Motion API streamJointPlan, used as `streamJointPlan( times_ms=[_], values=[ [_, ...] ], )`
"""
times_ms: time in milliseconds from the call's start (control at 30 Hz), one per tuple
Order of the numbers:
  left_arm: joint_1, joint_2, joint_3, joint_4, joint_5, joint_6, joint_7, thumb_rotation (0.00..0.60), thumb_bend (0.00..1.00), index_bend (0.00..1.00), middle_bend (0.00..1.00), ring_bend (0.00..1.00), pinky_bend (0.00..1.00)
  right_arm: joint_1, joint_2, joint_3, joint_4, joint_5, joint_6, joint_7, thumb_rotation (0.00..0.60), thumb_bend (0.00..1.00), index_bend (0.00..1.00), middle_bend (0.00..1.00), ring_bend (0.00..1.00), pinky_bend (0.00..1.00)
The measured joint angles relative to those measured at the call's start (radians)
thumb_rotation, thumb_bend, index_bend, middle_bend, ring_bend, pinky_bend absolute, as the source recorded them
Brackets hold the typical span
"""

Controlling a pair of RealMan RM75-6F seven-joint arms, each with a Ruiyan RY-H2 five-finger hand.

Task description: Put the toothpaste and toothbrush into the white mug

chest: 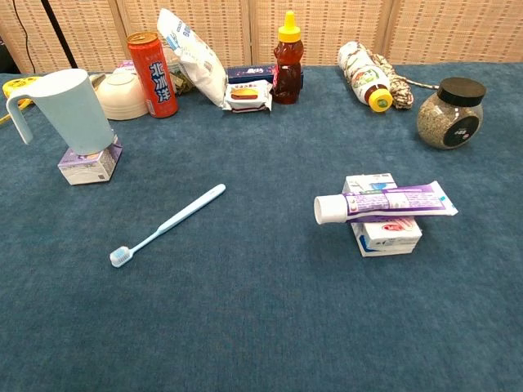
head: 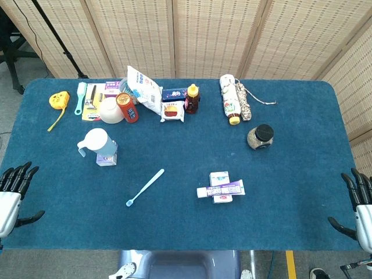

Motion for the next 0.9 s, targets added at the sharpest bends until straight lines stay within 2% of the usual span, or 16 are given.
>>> streamJointPlan(
  times_ms=[300, 467, 700, 900],
  values=[
    [-0.014, 0.012, 0.001, 0.003, 0.008, -0.019, -0.03, 0.6, 0.0, 0.0, 0.0, 0.0, 0.0, 0.001, -0.006, 0.001, -0.001, 0.003, -0.004, -0.019, 0.6, 0.0, 0.0, 0.0, 0.0, 0.0],
    [-0.053, 0.018, -0.032, -0.003, -0.017, -0.055, -0.03, 0.6, 0.0, 0.0, 0.0, 0.0, 0.0, 0.007, -0.01, 0.007, 0.0, 0.026, -0.02, -0.028, 0.6, 0.0, 0.0, 0.0, 0.0, 0.0],
    [-0.185, 0.033, -0.123, -0.015, -0.101, -0.201, -0.023, 0.6, 0.0, 0.0, 0.0, 0.0, 0.0, 0.019, -0.015, 0.017, 0.006, 0.056, -0.045, -0.025, 0.6, 0.0, 0.0, 0.0, 0.0, 0.0],
    [-0.321, 0.009, -0.186, 0.04, -0.17, -0.381, -0.072, 0.6, 0.0, 0.0, 0.0, 0.0, 0.0, 0.029, -0.022, 0.025, 0.01, 0.085, -0.069, -0.037, 0.6, 0.0, 0.0, 0.0, 0.0, 0.0]
  ],
)
